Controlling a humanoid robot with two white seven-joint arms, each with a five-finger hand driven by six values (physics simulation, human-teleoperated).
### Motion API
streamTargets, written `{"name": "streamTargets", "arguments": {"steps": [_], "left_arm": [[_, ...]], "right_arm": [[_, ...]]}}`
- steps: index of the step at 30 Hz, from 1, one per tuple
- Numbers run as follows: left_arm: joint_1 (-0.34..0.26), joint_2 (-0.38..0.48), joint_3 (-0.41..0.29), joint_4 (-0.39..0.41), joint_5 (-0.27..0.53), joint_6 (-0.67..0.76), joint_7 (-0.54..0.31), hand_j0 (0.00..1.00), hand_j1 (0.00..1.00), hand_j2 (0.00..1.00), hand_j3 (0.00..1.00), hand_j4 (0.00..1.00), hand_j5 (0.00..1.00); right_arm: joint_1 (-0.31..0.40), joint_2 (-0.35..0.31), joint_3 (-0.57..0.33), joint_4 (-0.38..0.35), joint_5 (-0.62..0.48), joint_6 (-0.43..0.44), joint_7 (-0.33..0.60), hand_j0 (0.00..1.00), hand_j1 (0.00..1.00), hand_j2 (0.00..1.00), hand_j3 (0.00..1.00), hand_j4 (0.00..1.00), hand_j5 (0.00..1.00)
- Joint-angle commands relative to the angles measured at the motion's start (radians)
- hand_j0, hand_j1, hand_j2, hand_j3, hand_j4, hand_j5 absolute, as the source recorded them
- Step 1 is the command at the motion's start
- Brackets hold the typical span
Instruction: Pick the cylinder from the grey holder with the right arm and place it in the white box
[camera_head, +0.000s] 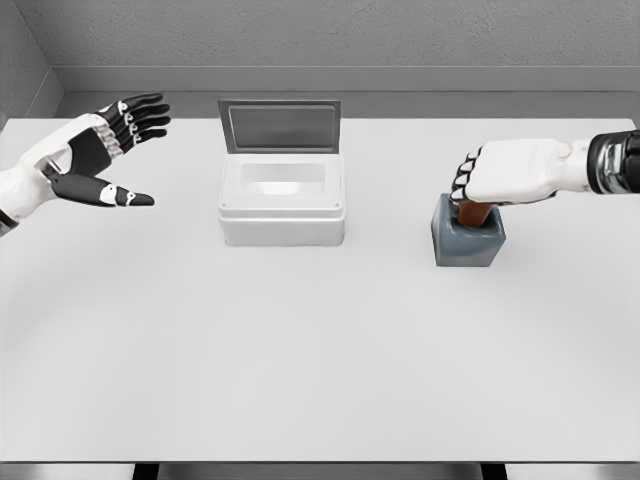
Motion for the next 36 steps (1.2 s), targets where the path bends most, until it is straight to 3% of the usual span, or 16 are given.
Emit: {"name": "streamTargets", "arguments": {"steps": [1,23,30,36], "left_arm": [[0.0,0.001,0.0,0.005,0.004,0.001,0.0,1.0,1.0,1.0,1.0,1.0,1.0],[-0.023,-0.031,-0.006,0.038,0.001,0.001,0.0,1.0,1.0,1.0,1.0,1.0,1.0],[-0.043,-0.051,-0.013,0.055,-0.007,-0.001,0.0,1.0,1.0,1.0,1.0,1.0,1.0],[-0.08,-0.062,-0.03,0.118,-0.008,0.001,0.0,1.0,1.0,1.0,1.0,1.0,1.0]], "right_arm": [[0.0,0.0,-0.001,0.0,-0.004,0.002,0.0,0.52,0.52,0.52,0.52,0.52,0.52],[-0.048,0.002,-0.038,-0.011,-0.018,0.002,0.0,0.49,0.49,0.49,0.49,0.49,0.49],[-0.072,0.057,-0.036,-0.008,-0.01,0.002,0.0,0.49,0.49,0.49,0.49,0.49,0.49],[-0.084,0.111,-0.035,-0.002,-0.006,0.002,0.0,0.49,0.49,0.49,0.49,0.49,0.49]]}}
